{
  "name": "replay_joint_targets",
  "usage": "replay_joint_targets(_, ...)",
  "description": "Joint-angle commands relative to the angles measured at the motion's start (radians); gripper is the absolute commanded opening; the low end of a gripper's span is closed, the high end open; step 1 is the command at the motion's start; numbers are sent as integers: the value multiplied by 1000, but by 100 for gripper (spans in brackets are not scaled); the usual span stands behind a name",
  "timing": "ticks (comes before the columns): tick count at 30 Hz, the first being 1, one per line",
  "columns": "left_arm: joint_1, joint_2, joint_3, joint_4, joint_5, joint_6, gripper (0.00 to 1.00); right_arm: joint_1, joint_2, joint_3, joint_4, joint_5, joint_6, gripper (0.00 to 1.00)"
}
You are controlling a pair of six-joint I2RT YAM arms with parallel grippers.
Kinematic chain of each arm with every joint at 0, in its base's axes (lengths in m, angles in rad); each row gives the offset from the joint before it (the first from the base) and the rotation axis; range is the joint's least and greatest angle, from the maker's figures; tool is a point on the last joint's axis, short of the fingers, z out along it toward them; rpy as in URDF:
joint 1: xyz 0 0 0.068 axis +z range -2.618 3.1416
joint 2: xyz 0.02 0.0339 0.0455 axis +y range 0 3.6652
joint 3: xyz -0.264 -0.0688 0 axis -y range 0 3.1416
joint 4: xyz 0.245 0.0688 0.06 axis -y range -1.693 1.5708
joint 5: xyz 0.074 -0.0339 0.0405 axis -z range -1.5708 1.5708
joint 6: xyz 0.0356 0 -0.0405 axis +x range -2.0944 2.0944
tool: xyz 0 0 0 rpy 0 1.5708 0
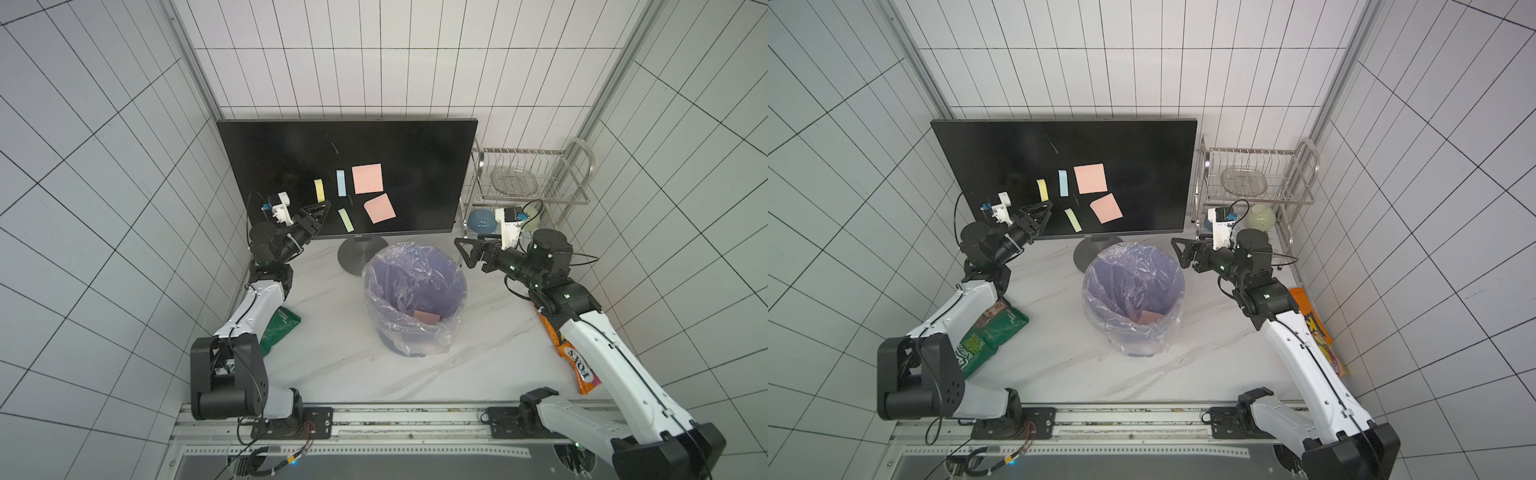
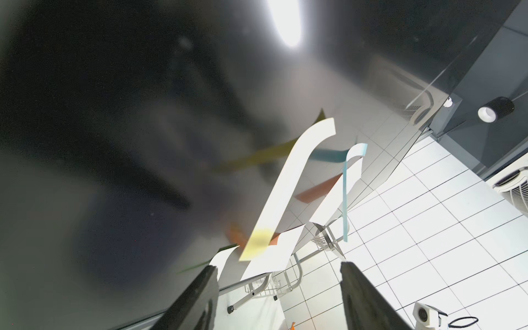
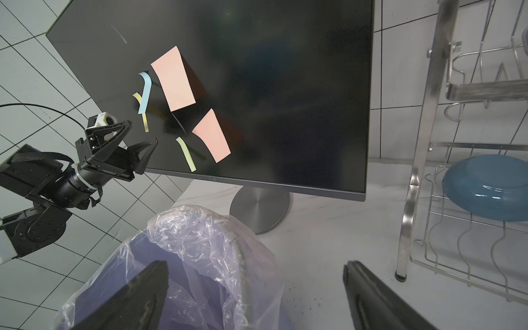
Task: Remove the sticky note from the monitor
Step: Tear off the sticky note from the monitor.
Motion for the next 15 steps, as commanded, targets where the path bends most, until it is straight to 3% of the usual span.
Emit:
replay_joint_targets(1, -2, 7, 29, 47, -14, -4, 65, 6, -20, 3, 3, 5, -12, 99)
replay_joint_targets(15, 0, 40, 64, 57, -3, -15, 40, 5, -18, 5, 1, 10, -16, 99)
